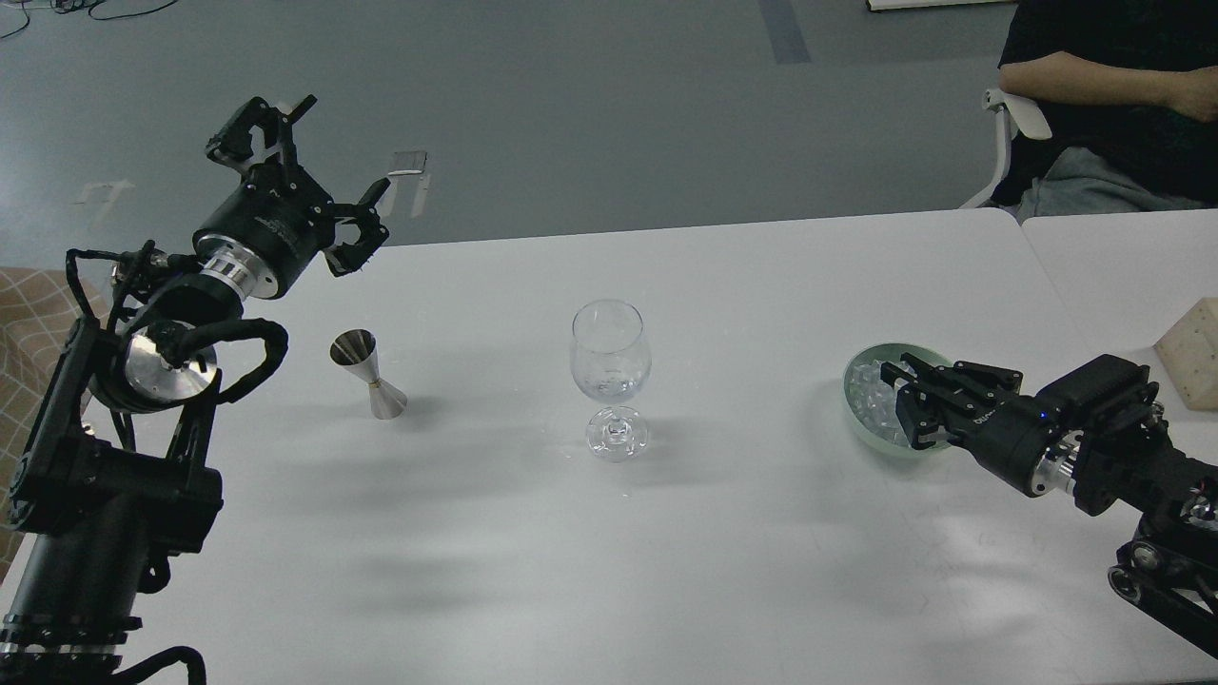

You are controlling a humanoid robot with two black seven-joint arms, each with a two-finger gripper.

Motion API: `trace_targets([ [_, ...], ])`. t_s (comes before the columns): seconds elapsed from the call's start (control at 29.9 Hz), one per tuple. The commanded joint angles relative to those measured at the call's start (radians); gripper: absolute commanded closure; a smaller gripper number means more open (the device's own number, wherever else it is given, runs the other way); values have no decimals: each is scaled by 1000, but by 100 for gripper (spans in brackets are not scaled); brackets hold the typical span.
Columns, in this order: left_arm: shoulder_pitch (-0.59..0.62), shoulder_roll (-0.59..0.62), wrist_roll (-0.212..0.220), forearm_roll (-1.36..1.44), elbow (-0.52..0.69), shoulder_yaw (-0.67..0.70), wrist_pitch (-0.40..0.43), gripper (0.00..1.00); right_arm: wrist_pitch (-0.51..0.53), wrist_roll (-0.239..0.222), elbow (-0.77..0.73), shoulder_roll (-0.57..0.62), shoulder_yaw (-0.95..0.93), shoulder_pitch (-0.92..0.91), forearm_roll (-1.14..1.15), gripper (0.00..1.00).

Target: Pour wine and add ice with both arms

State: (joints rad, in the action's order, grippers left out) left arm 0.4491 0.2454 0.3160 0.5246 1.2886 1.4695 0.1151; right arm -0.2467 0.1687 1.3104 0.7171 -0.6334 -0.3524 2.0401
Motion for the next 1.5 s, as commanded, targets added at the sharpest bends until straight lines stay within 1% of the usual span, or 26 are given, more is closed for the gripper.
trace_targets([
  [0.0,3,2,0,0,0,0,0,3,33,2,67,56,0,-82,-5,100],
  [0.13,3,0,0,0,0,0,0,2,119,5,139,61,0,-216,-3,100],
  [0.3,6,2,2,0,0,0,0,2,213,-1,190,42,7,-334,6,100],
  [0.33,6,2,2,0,0,0,0,3,240,-1,199,18,9,-361,9,100],
  [0.4,6,3,2,0,0,0,0,3,263,-3,208,-36,17,-385,15,100],
  [0.53,6,2,2,0,0,0,0,3,288,-5,210,-90,55,-448,60,100],
  [0.6,5,0,2,0,0,0,0,3,306,-8,208,-134,105,-486,66,100],
  [0.8,6,0,2,0,0,0,0,2,331,-14,204,-228,178,-533,69,100],
  [0.87,6,0,2,0,0,0,0,2,349,-23,204,-255,184,-537,71,100],
  [0.97,5,-3,2,0,0,0,0,3,369,-24,199,-287,185,-543,71,100],
  [1.07,6,-2,2,0,0,0,0,2,391,-24,194,-298,190,-545,71,100],
  [1.34,5,-3,2,0,0,0,0,2,403,-24,193,-300,202,-545,69,100],
  [1.47,5,-3,2,0,0,0,0,2,403,-24,191,-301,202,-543,68,93],
])
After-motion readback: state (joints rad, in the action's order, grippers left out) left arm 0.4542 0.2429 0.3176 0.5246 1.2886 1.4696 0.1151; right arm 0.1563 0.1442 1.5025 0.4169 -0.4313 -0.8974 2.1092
